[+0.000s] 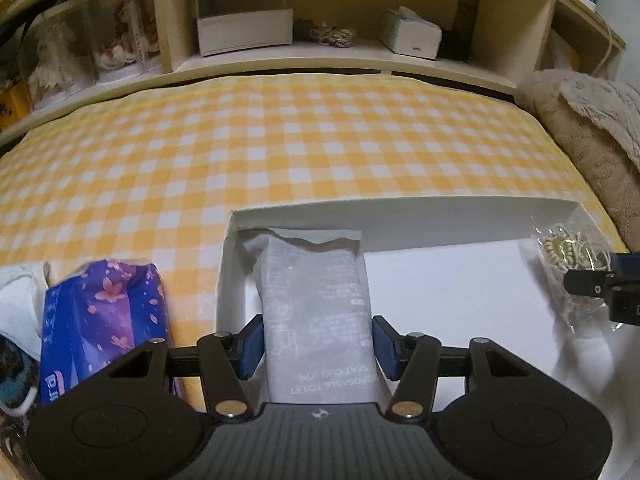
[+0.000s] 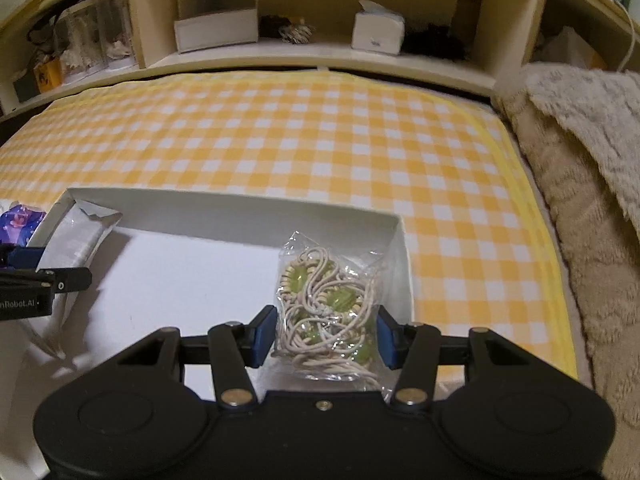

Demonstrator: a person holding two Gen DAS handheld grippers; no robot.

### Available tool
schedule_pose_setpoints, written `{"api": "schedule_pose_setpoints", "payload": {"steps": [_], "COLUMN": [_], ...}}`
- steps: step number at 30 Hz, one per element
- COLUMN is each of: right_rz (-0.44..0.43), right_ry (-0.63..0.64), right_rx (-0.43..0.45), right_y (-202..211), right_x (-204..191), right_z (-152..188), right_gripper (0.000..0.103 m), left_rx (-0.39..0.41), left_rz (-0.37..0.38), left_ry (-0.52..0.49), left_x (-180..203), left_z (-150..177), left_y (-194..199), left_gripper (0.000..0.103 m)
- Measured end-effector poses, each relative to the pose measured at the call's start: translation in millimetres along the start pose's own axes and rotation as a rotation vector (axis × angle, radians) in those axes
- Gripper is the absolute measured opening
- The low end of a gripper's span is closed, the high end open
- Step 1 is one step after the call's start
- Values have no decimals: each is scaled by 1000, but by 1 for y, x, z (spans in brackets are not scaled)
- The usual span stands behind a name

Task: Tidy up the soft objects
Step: 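Carry both bags into the white tray and open both grippers, then withdraw both tools and move toward the remaining items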

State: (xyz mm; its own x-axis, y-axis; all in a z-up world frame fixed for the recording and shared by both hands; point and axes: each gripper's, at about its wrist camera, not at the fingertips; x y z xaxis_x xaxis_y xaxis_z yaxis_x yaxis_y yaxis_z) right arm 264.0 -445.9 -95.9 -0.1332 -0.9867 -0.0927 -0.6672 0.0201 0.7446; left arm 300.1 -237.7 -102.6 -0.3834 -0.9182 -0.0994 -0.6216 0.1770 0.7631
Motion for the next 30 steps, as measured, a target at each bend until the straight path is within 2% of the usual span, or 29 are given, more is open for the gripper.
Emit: {"api": "schedule_pose_setpoints", "payload": {"steps": [2,6,11,20,30], "right_rz": [2,50,21,-25,-64], "right_ry": [11,54,21,-67,-168], "right_rx": [17,39,65,66,90], "right_y": [-2,-4,12,49,106], "right_x": [-5,-13,-8,2,-5], "right_z": [-3,-8,-12,-10,-1], "right_gripper": [54,70,73,74,78], "left_rx": [3,28,60,50,116], "left_rz": [-7,-1,-13,20,44], "left_ry": [11,52,33,20,-1], "left_x": [1,0,0,-6,-15], "left_z": [0,4,3,7,7], "left_y": [-1,9,26,53,117], "left_gripper": [62,74,82,86,94]}}
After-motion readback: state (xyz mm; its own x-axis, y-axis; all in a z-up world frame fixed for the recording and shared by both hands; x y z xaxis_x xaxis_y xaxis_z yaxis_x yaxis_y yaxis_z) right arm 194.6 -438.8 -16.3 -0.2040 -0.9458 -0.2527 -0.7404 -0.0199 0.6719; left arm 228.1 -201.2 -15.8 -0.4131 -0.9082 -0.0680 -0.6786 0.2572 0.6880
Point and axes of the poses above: each gripper's, at about its wrist camera, not at the fingertips, and y roughly against the way its jaws point, x to its right, z to its underside, and after that the axes turned 11 degrees about -y, right-handed
